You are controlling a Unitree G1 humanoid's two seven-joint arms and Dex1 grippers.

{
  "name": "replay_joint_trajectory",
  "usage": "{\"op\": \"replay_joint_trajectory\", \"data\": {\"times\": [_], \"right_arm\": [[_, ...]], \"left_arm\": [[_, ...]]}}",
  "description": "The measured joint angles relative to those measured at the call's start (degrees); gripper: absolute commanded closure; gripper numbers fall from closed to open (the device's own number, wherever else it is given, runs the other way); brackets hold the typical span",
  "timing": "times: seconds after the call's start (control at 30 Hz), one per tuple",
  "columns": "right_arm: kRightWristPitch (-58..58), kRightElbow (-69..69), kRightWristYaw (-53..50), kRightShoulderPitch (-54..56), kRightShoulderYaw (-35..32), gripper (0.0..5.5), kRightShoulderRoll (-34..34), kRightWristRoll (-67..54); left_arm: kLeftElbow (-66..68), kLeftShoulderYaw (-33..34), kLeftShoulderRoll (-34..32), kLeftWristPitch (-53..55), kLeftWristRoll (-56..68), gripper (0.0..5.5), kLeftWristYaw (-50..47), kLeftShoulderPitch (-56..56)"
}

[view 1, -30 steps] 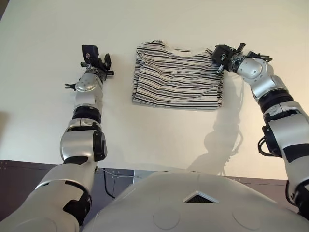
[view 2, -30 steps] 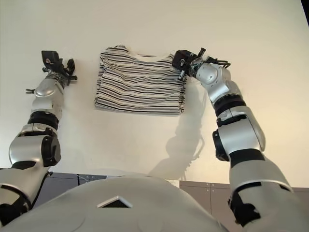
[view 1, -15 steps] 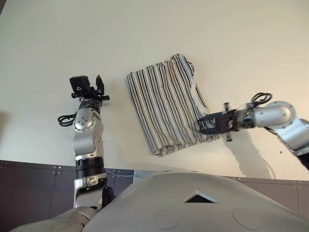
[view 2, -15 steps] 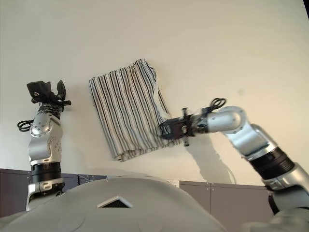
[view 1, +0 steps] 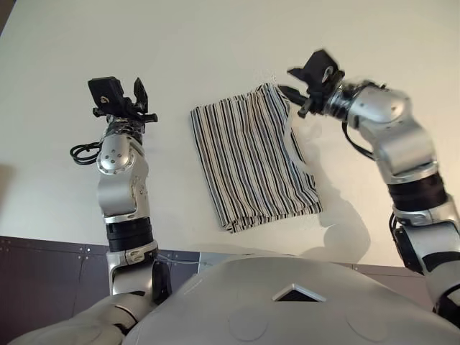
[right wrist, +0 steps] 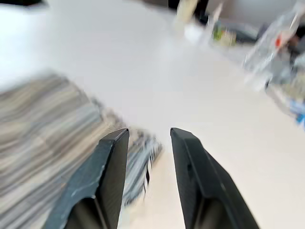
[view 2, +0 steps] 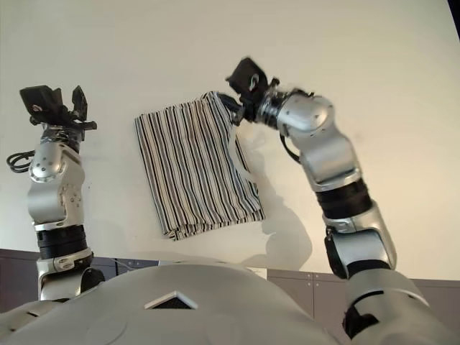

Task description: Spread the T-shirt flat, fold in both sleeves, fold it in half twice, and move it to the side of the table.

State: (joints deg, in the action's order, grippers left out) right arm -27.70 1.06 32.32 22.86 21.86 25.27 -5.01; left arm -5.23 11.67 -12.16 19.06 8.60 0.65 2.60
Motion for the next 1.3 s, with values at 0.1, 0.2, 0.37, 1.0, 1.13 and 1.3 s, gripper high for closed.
{"op": "replay_joint_trajectory", "data": {"times": [0.1,0.2,0.37,1.0,1.13,1.3], "right_arm": [[3.2,-12.9,0.4,-0.2,2.4,3.93,-3.0,2.6],[7.8,-23.0,1.5,4.8,3.4,3.93,-4.9,4.7],[5.1,-35.0,-9.6,9.9,-7.3,3.93,-7.8,4.4],[1.1,8.4,-6.9,-13.6,-12.2,3.93,1.6,5.5],[-2.5,9.0,0.0,-17.2,-8.4,3.93,7.0,6.4],[4.4,-7.1,-2.7,-9.5,-4.8,3.93,3.3,10.7]], "left_arm": [[5.6,-0.6,1.5,-3.3,-0.7,3.38,-0.2,3.7],[9.2,-0.7,2.6,-5.8,-1.0,3.38,-0.8,5.6],[9.7,-0.6,3.2,-6.9,-1.2,3.38,-1.3,6.0],[-9.9,-9.2,-10.9,-7.3,-8.5,3.38,16.1,-14.2],[-13.7,-9.3,-11.0,-6.5,-6.0,3.38,18.8,-17.6],[-11.9,-10.0,-9.6,-6.1,-6.1,3.38,18.4,-14.3]]}}
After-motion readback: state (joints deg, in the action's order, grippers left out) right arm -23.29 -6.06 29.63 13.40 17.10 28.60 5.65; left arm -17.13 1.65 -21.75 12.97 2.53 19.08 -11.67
